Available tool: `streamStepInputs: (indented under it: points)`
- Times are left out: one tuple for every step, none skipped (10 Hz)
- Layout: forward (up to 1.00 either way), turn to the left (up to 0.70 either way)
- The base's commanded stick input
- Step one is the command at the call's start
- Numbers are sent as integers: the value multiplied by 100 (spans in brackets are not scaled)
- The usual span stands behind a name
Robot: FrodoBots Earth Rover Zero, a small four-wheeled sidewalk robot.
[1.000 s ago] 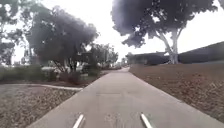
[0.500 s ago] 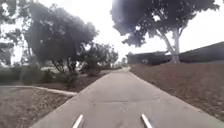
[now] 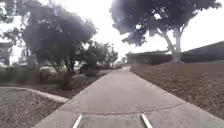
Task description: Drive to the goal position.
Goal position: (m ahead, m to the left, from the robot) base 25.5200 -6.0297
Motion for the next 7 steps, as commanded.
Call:
streamStepInputs:
  points:
    - [100,0]
    - [100,0]
    - [100,0]
    - [100,0]
    - [100,0]
    - [100,0]
    - [100,0]
